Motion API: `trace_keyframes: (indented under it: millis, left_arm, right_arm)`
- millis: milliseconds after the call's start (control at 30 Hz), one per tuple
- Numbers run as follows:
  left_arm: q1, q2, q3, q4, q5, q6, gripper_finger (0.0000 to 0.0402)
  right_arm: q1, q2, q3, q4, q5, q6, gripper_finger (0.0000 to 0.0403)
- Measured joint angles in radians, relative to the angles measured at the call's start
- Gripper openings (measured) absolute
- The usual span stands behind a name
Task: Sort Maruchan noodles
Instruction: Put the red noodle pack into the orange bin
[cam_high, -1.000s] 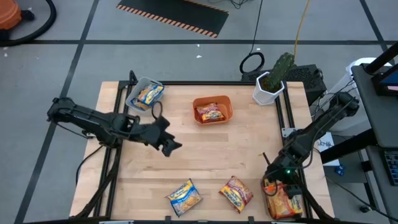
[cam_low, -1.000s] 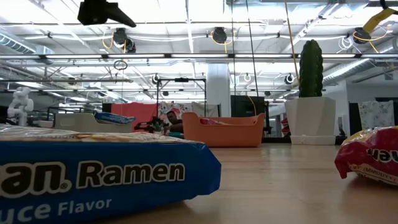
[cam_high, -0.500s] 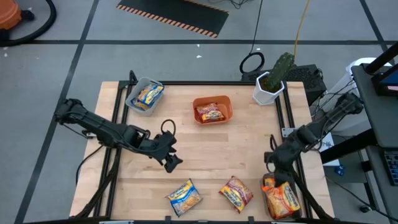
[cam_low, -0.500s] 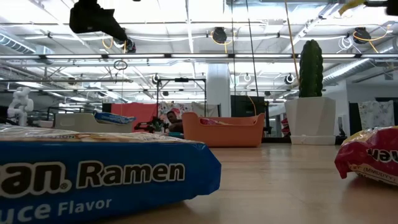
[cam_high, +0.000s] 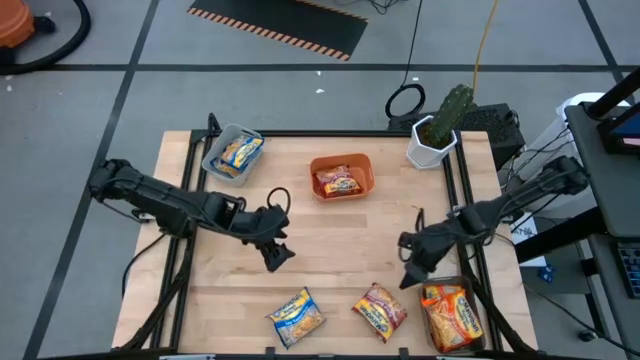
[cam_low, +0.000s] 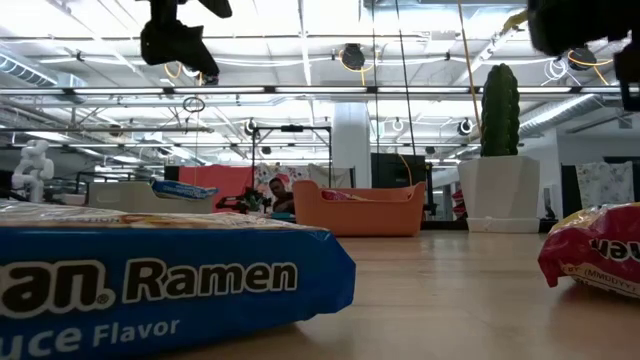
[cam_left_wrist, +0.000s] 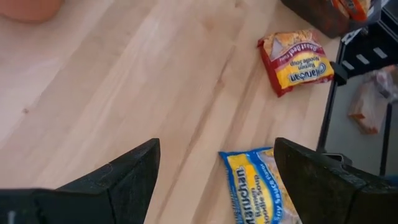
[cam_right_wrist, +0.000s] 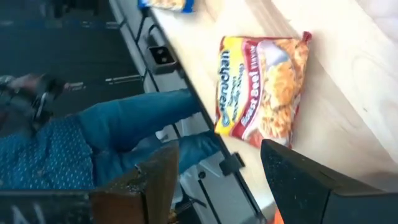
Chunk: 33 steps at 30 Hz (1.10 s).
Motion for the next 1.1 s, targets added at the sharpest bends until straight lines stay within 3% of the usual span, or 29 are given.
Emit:
trace_keyframes:
  millis: [400,800,1100]
  left_arm:
    - [0.06,0.0,-0.001,-0.01,0.155,0.101,0.0317]
    - [0.057,0.0,-0.001,-0.123,0.196,0.2,0.0317]
    - [0.044,0.0,-0.001,-0.149,0.177,0.206,0.0317]
  right_arm:
    - [-0.054,0.281,0.0,0.146,-0.03,0.166,0.0222]
    - [-0.052,0.476,0.001,0.251,-0.03,0.044,0.0218]
    - [-0.054,0.548,0.001,0.259,-0.031,-0.007,0.0173]
